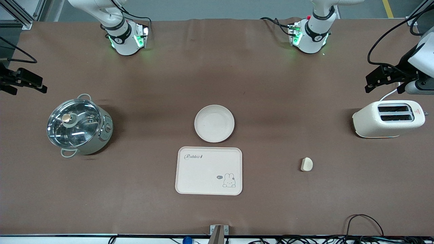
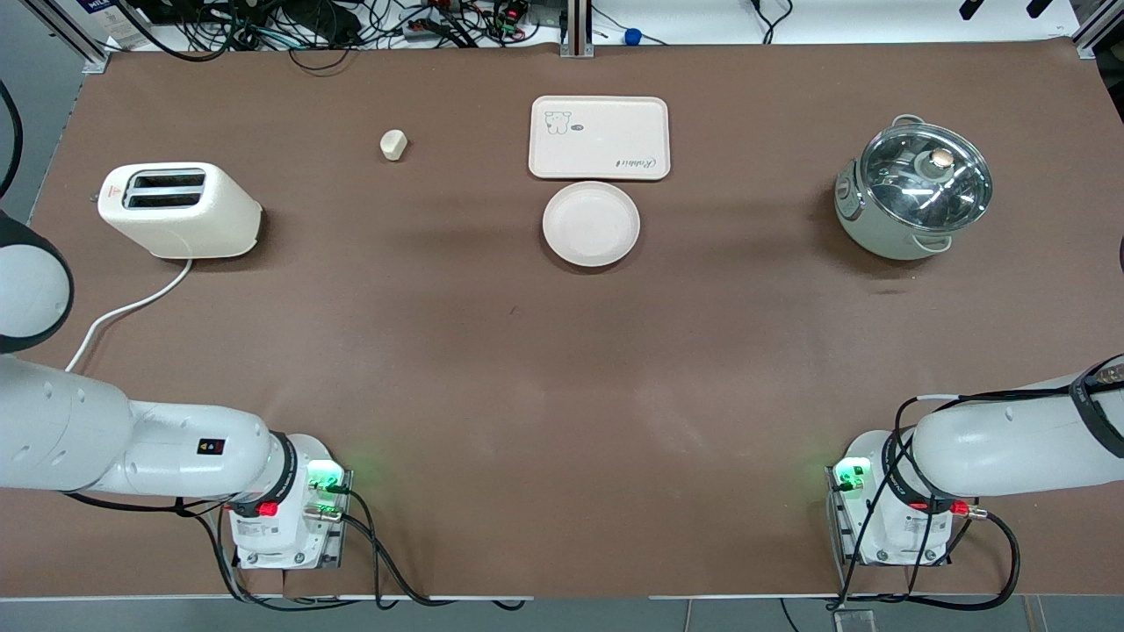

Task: Place bun in plate and plate on tray
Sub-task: 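Reach the left gripper down to the white bun, then grasp the bun with the left gripper while the right gripper reaches the pot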

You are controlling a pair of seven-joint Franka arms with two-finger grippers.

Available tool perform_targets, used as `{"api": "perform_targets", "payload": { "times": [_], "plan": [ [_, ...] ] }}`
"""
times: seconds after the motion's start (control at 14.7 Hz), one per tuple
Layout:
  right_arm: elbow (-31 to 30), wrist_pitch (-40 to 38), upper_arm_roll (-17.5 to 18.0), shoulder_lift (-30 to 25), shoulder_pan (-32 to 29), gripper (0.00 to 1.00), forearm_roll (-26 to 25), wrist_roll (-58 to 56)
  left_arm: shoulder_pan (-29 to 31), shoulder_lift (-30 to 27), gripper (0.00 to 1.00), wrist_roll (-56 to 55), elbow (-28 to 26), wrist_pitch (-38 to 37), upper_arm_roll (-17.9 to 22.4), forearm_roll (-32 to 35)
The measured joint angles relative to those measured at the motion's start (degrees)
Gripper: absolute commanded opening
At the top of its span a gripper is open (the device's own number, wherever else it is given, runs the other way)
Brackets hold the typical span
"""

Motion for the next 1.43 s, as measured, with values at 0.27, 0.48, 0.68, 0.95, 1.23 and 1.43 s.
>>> {"api": "perform_targets", "payload": {
  "times": [0.27,0.48,0.68,0.95,1.23,1.43],
  "plan": [
    [0.00,-0.03,0.02,-0.11,0.07,1.00,0.00,0.00,-0.02,0.04,1.00,0.52,0.01,-0.09,-0.84,2.13],
    [-0.01,-0.03,0.08,-0.19,0.29,1.00,0.00,0.00,-0.05,2.18,1.00,-0.04,-1.42,-0.74,-1.81,2.34],
    [-0.04,0.58,0.22,-0.20,1.20,1.00,0.00,0.00,-0.54,13.19,1.00,-0.09,-3.98,6.73,-2.21,2.36],
    [0.05,1.14,0.24,-0.28,1.97,1.00,-0.01,0.00,-1.56,32.03,1.00,0.81,-3.79,27.32,-2.70,2.60],
    [0.06,1.22,0.17,-0.30,1.95,1.00,-0.01,0.01,-1.43,38.33,1.00,8.42,-2.60,35.72,-3.09,3.06],
    [0.07,1.23,0.17,-0.30,1.96,1.00,-0.01,0.01,0.02,39.40,0.98,9.86,-3.64,40.04,-3.08,3.02]
  ]
}}
